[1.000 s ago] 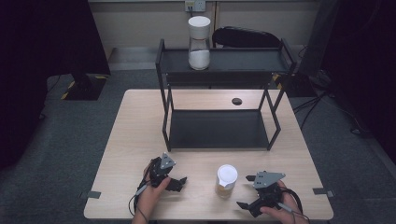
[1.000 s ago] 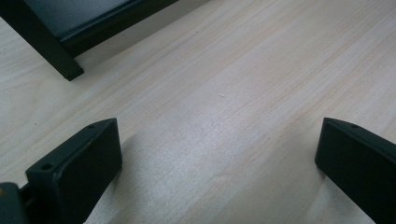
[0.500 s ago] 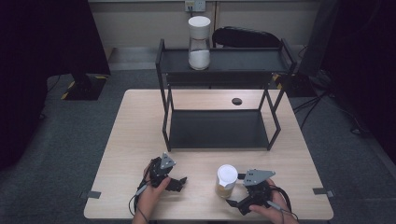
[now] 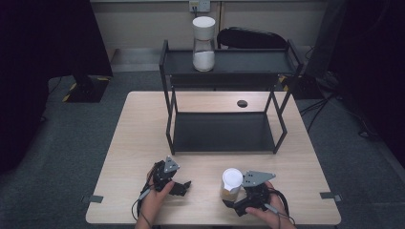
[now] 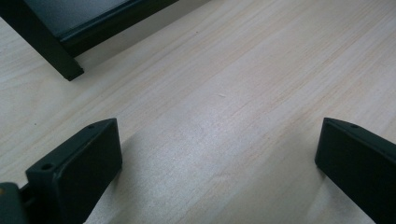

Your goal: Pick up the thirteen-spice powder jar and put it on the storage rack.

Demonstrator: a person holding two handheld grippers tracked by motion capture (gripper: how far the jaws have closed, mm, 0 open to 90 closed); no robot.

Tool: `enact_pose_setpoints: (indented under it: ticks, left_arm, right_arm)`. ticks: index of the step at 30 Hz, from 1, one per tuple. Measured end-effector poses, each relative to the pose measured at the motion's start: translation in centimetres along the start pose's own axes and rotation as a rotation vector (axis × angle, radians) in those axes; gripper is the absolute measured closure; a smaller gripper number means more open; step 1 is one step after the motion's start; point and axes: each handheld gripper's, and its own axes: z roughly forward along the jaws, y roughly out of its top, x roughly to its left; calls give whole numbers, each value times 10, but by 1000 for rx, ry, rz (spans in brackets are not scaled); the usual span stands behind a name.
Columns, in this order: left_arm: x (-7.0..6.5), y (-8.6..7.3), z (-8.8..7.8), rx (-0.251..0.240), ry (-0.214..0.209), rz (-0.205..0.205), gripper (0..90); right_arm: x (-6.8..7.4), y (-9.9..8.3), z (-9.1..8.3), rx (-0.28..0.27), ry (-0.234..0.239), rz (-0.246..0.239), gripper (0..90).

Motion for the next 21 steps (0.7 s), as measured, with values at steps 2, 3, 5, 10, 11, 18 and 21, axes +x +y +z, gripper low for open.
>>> enact_pose_setpoints:
  ticks: [2,3,5,10,11,18,21]
  left_arm:
    - [0,0,0,0,0,0,0]
    - [0,0,0,0,0,0,0]
    - [0,0,0,0,0,0,0]
    - [0,0,0,0,0,0,0]
    - [0,0,0,0,0,0,0]
    - [0,0,0,0,0,0,0]
    - [0,0,0,0,0,0,0]
  right_arm:
    - [1,0,1,-10,-3,2,72]
    - [2,-1,2,-17,-6,5,82]
    - [2,-2,3,-30,-10,6,119]
    - [2,-4,4,-51,-14,17,139]
    - [2,-4,4,-54,-17,16,142]
    - [0,-4,4,-84,-13,25,179]
    - [2,-4,4,-93,-24,20,216]
